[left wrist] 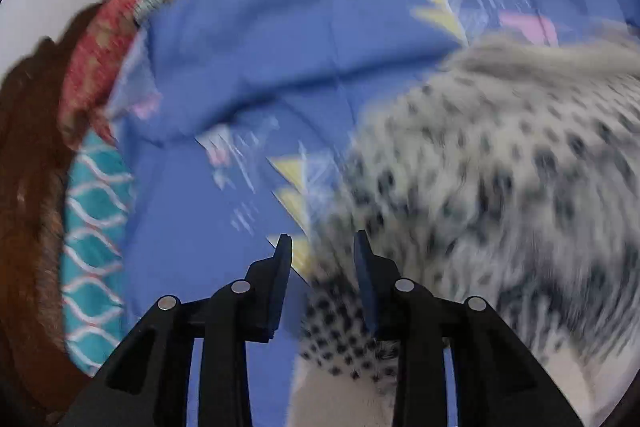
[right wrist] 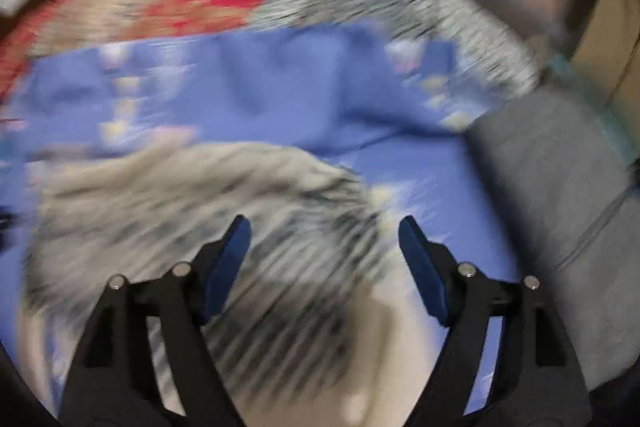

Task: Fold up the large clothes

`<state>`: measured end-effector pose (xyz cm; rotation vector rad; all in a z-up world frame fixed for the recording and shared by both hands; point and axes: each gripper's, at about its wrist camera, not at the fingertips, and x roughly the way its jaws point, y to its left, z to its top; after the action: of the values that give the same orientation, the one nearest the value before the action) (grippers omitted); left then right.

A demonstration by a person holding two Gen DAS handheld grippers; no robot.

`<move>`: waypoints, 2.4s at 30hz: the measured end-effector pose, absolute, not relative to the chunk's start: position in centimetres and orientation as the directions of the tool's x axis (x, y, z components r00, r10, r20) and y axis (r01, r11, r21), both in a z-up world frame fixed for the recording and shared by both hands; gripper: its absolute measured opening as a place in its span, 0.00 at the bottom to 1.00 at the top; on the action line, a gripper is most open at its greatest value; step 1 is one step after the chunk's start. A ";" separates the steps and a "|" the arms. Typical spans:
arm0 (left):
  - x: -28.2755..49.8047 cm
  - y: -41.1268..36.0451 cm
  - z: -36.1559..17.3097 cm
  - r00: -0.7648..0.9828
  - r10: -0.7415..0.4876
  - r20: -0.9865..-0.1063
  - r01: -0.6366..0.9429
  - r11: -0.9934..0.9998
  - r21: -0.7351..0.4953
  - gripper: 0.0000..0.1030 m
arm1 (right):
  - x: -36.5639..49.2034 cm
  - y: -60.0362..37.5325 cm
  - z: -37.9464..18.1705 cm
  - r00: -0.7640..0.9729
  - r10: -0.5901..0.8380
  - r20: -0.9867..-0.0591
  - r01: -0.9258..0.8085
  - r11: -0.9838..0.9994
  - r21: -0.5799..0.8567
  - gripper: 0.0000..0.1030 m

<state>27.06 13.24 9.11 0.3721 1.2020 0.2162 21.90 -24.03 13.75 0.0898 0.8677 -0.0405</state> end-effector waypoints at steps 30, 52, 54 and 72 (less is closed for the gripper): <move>-7.0 -2.3 8.2 0.567 -0.109 -0.817 0.471 0.856 0.213 0.55 | -1.3 -22.2 4.1 0.537 0.279 -0.796 -0.083 0.957 0.279 0.70; -9.3 -5.9 4.0 0.801 0.009 -0.599 0.454 0.643 0.616 0.70 | -1.4 -22.2 2.8 0.516 0.311 -0.799 -0.061 0.943 0.328 0.83; -8.4 -4.8 4.2 0.764 -0.001 -0.645 0.469 0.687 0.555 0.49 | -1.2 -22.3 2.6 0.513 0.294 -0.807 -0.053 0.949 0.312 0.58; -12.1 14.9 7.7 0.471 -0.202 -0.858 0.072 0.979 -0.191 0.30 | -7.2 -21.8 5.6 0.435 0.226 -0.872 -0.141 0.973 0.181 0.11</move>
<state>-12.07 14.93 7.72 -0.1344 1.0677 -0.1685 -7.20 -21.77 5.65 0.0854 1.0973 0.2287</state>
